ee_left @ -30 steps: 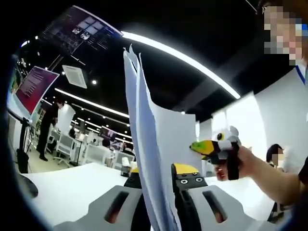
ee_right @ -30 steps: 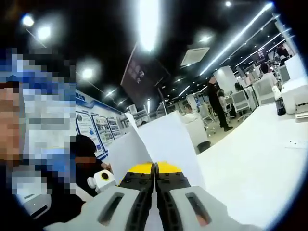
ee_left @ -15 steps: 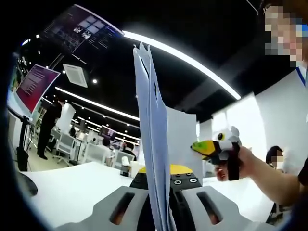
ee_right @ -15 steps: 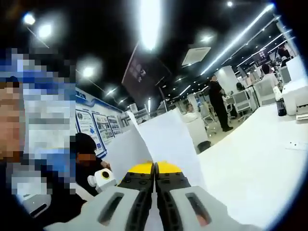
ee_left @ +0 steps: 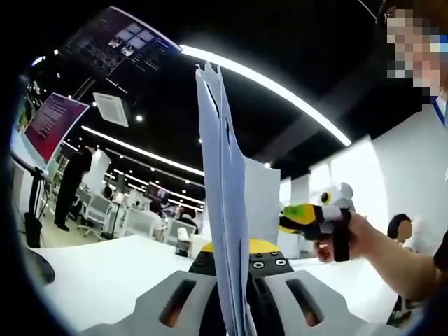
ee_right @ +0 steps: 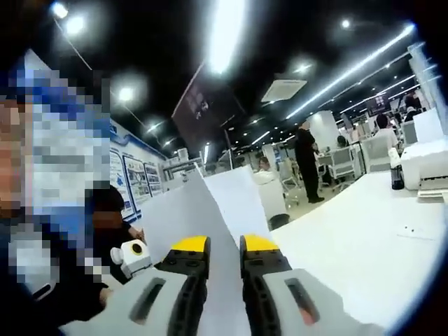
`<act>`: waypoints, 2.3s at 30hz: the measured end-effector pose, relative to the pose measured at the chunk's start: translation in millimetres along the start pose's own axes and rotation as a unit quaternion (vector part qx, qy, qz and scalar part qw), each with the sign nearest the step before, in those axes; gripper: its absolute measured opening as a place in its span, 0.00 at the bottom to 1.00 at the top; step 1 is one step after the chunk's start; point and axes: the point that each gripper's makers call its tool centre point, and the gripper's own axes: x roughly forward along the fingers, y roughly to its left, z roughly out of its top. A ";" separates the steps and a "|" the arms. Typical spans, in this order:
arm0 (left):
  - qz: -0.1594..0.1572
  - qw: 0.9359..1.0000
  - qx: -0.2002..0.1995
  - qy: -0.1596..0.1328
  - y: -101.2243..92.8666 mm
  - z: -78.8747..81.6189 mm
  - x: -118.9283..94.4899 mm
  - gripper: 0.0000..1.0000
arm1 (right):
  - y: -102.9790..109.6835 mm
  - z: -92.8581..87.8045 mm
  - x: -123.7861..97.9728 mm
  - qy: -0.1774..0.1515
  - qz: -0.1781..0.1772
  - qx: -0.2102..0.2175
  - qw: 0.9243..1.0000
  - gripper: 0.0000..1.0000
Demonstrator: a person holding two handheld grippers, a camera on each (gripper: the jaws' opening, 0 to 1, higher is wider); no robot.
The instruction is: Organize the stack of printing papers by aligning and flattening the scattered papers on the table
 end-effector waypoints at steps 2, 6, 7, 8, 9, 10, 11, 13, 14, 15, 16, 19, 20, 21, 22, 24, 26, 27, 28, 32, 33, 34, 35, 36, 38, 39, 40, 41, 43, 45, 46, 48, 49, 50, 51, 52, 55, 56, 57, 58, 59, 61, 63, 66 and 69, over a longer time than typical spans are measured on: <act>0.000 1.000 0.000 0.000 -0.4 0.2 -0.3 0.06 | -3.3 -1.2 -1.7 0.001 -0.011 -0.007 1.000 0.19; 0.001 1.000 -0.006 -0.001 0.8 0.2 -0.7 0.06 | -7.1 -2.7 -4.7 0.002 -0.026 -0.017 1.000 0.21; 0.002 1.000 -0.005 0.000 1.1 0.2 -0.8 0.06 | -7.2 -3.0 -5.4 0.002 -0.027 -0.017 0.999 0.21; 0.002 1.000 -0.005 0.000 1.3 0.2 -0.8 0.06 | -7.2 -3.1 -5.7 0.002 -0.027 -0.017 0.999 0.22; 0.002 1.000 -0.004 0.000 1.3 0.2 -0.9 0.06 | -7.2 -2.9 -6.4 0.000 -0.028 -0.015 0.999 0.24; 0.002 1.000 -0.004 0.000 1.3 0.2 -0.8 0.06 | -7.3 -2.5 -7.5 -0.004 -0.031 -0.013 0.999 0.26; 0.002 1.000 -0.004 0.000 1.3 0.1 -0.8 0.06 | -7.5 -2.4 -8.1 -0.005 -0.033 -0.013 0.999 0.28; 0.002 1.000 -0.004 0.000 1.2 0.1 -0.8 0.06 | -9.4 -2.0 -10.4 -0.007 -0.040 -0.015 0.999 0.29; 0.002 1.000 -0.004 0.000 1.5 0.0 -0.7 0.06 | -10.4 -1.8 -11.3 -0.008 -0.043 -0.017 0.999 0.29; 0.002 1.000 -0.004 0.000 1.8 0.0 -0.6 0.06 | -11.8 -1.4 -12.7 -0.009 -0.048 -0.018 0.999 0.30; 0.003 1.000 -0.004 0.001 2.1 -0.2 -0.5 0.06 | -13.0 -0.8 -14.1 -0.010 -0.051 -0.018 0.998 0.31; 0.003 1.000 -0.004 0.001 2.3 -0.4 -0.1 0.06 | -17.5 1.8 -18.2 -0.018 -0.061 -0.015 0.998 0.36; 0.003 1.000 -0.004 0.001 2.2 -0.5 0.1 0.06 | -19.4 2.7 -19.6 -0.021 -0.065 -0.013 0.998 0.38; 0.003 1.000 -0.004 0.001 2.1 -0.6 0.2 0.06 | -21.2 3.5 -21.0 -0.024 -0.069 -0.011 0.997 0.39; 0.003 1.000 -0.005 0.001 2.1 -0.7 0.3 0.06 | -22.0 3.4 -22.2 -0.024 -0.071 -0.012 0.997 0.39; 0.003 1.000 -0.005 0.002 2.1 -0.9 0.5 0.06 | -23.6 3.2 -24.6 -0.025 -0.077 -0.013 0.997 0.41; 0.003 1.000 -0.005 0.002 2.0 -0.9 0.6 0.06 | -24.9 2.7 -26.0 -0.024 -0.082 -0.014 0.996 0.45; 0.003 1.000 -0.005 0.003 1.6 -1.1 0.8 0.06 | -26.6 2.3 -27.5 -0.024 -0.087 -0.015 0.996 0.46; 0.003 1.000 -0.004 0.003 1.3 -1.1 0.9 0.06 | -26.9 2.2 -27.8 -0.024 -0.088 -0.016 0.996 0.48; 0.002 1.000 -0.005 0.004 0.4 -1.4 1.4 0.06 | -30.7 0.1 -31.1 -0.021 -0.100 -0.020 0.995 0.51; 0.002 1.000 -0.005 0.004 0.1 -1.5 1.6 0.06 | -31.9 -1.3 -32.7 -0.019 -0.105 -0.023 0.994 0.51; 0.002 1.000 -0.005 0.004 -0.2 -1.5 1.7 0.06 | -32.6 -1.7 -33.6 -0.018 -0.107 -0.023 0.994 0.52; 0.001 1.000 -0.005 0.004 -0.3 -1.5 1.7 0.06 | -33.0 -1.9 -34.1 -0.019 -0.109 -0.023 0.994 0.53; 0.001 1.000 -0.005 0.005 -0.3 -1.5 1.8 0.06 | -33.8 -2.1 -34.8 -0.018 -0.111 -0.023 0.993 0.53; 0.002 1.000 -0.006 0.005 -0.2 -1.4 1.8 0.06 | -35.1 -3.1 -36.4 -0.017 -0.115 -0.024 0.993 0.54; 0.002 1.000 -0.005 0.005 -0.2 -1.4 1.7 0.06 | -35.5 -3.5 -37.1 -0.017 -0.117 -0.024 0.993 0.55; 0.002 1.000 -0.006 0.005 -0.2 -1.3 1.7 0.06 | -35.9 -3.8 -37.8 -0.016 -0.118 -0.024 0.993 0.55; 0.002 1.000 -0.006 0.005 -0.2 -1.3 1.6 0.06 | -36.1 -4.1 -38.2 -0.016 -0.119 -0.025 0.992 0.55; 0.002 1.000 -0.007 0.005 -0.3 -1.2 1.5 0.06 | -36.9 -5.3 -39.7 -0.015 -0.122 -0.025 0.992 0.56; 0.003 1.000 -0.007 0.005 0.1 -1.0 1.3 0.06 | -38.4 -7.1 -41.5 -0.014 -0.126 -0.024 0.992 0.58; 0.003 1.000 -0.007 0.005 0.3 -1.0 1.2 0.06 | -39.7 -7.8 -42.6 -0.013 -0.130 -0.024 0.991 0.59; 0.004 1.000 -0.007 0.005 0.8 -1.0 1.1 0.06 | -42.2 -9.3 -44.8 -0.013 -0.136 -0.024 0.990 0.61; 0.004 1.000 -0.007 0.005 1.0 -0.9 1.1 0.06 | -43.5 -10.1 -45.9 -0.012 -0.140 -0.023 0.990 0.62; 0.004 1.000 -0.007 0.005 1.1 -0.8 1.0 0.06 | -45.3 -11.6 -47.9 -0.011 -0.145 -0.024 0.989 0.62; 0.004 1.000 -0.007 0.005 1.1 -0.8 1.0 0.06 | -46.4 -12.7 -49.1 -0.010 -0.149 -0.024 0.989 0.63; 0.004 1.000 -0.007 0.005 1.2 -0.8 1.0 0.06 | -47.5 -14.0 -50.5 -0.008 -0.152 -0.024 0.988 0.63; 0.004 1.000 -0.007 0.004 1.7 -0.8 0.8 0.06 | -53.2 -17.2 -55.8 -0.003 -0.173 -0.034 0.984 0.64; 0.005 1.000 -0.007 0.004 1.8 -0.8 0.8 0.06 | -54.0 -17.5 -56.5 -0.003 -0.175 -0.035 0.984 0.64; 0.005 1.000 -0.007 0.004 2.1 -0.8 0.7 0.06 | -55.7 -19.0 -58.3 -0.001 -0.182 -0.039 0.983 0.65; 0.006 1.000 -0.008 0.004 2.4 -0.8 0.7 0.06 | -57.4 -20.5 -60.2 0.002 -0.188 -0.042 0.981 0.66; 0.006 1.000 -0.008 0.004 2.6 -0.8 0.6 0.06 | -58.5 -21.4 -61.3 0.002 -0.190 -0.042 0.981 0.67; 0.006 1.000 -0.008 0.004 2.6 -0.9 0.7 0.06 | -60.5 -22.1 -63.7 0.000 -0.193 -0.040 0.980 0.69; 0.005 1.000 -0.008 0.004 2.6 -0.9 0.9 0.06 | -61.4 -22.3 -65.1 -0.002 -0.193 -0.036 0.981 0.70; 0.005 1.000 -0.008 0.004 2.4 -0.9 1.1 0.06 | -62.2 -22.6 -68.1 -0.006 -0.196 -0.034 0.980 0.71; 0.005 1.000 -0.007 0.004 2.4 -0.8 1.1 0.06 | -63.3 -23.2 -71.5 -0.009 -0.201 -0.031 0.979 0.74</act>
